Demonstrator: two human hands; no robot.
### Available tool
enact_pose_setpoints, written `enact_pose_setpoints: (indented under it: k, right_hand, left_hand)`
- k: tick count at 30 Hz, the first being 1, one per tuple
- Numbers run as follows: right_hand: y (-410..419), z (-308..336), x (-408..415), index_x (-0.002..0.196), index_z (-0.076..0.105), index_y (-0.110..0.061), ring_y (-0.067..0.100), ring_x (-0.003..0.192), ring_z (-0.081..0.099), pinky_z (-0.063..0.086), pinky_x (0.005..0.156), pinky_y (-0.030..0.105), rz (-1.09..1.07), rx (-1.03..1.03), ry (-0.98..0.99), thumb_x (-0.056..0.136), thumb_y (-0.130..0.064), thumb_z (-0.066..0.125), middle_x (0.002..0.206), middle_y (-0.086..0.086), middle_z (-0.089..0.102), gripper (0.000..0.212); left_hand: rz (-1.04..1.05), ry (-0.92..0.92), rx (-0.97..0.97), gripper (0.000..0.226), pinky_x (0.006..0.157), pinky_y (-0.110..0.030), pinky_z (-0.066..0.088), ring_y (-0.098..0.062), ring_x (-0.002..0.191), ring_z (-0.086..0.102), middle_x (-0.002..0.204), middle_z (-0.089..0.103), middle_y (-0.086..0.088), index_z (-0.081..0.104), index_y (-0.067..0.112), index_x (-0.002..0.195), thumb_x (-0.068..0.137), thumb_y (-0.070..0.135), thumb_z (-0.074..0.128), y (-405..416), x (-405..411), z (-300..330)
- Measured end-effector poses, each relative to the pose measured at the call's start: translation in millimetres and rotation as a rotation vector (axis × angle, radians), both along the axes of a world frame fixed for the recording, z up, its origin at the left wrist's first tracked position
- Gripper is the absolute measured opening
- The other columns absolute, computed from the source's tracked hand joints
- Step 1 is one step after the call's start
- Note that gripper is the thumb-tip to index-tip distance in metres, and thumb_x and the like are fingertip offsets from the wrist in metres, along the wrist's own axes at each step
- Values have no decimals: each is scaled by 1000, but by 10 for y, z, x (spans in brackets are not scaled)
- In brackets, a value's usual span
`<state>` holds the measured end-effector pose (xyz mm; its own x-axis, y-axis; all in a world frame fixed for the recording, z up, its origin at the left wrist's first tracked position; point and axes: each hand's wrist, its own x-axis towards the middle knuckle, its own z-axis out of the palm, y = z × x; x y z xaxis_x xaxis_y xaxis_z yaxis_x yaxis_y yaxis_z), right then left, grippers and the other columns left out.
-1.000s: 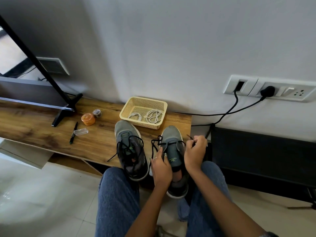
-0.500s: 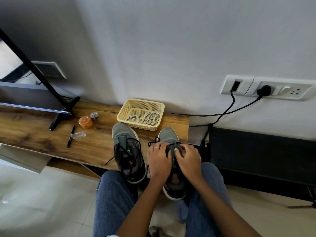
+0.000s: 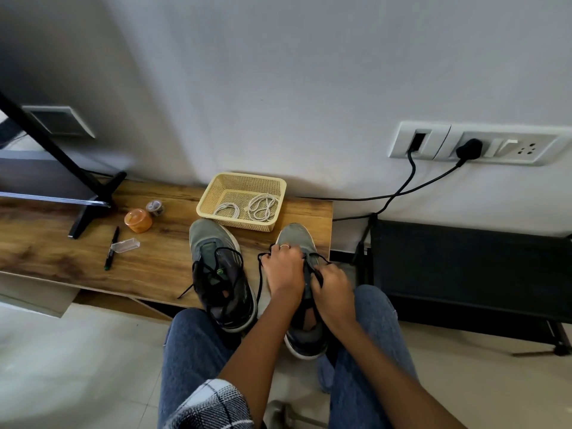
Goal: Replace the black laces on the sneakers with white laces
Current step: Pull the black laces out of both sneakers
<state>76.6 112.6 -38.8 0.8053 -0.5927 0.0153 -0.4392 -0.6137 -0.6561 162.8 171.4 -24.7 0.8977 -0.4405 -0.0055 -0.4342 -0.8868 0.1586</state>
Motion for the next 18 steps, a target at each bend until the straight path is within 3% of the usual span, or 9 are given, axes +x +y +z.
enact_pose_setpoints:
  k: [6,12,15,18]
  right_hand:
    - [26,-5,-17,105,64,-6,21,96,54,41,72,29,-45,21,-24,94,-13,49,101,6,60,19]
    - [62,-10,-11,100,64,-6,20,88,56,37,65,27,-160,125,-84,95,-13,47,92,4,59,19]
    - [69,-8,-8,102,64,-6,18,84,55,35,64,27,-213,146,-93,96,-15,45,93,5,59,22]
    - [84,-6,9,99,64,-6,21,86,56,36,64,28,-238,158,-80,97,-17,45,94,6,60,22]
  left_hand:
    - [-22,34,-52,17,81,-37,50,-24,109,51,114,59,-7,56,11,113,97,13,51,-25,27,-51]
    - [16,23,-211,23,86,-35,46,-29,104,54,118,53,-15,50,2,119,101,13,42,-1,-3,-82]
    - [164,83,-382,21,79,-34,43,-29,96,55,114,50,-16,50,0,112,101,15,39,14,-9,-7]
    - [440,214,-613,15,69,-28,34,-23,84,49,108,52,-15,50,2,102,98,14,42,25,-18,50]
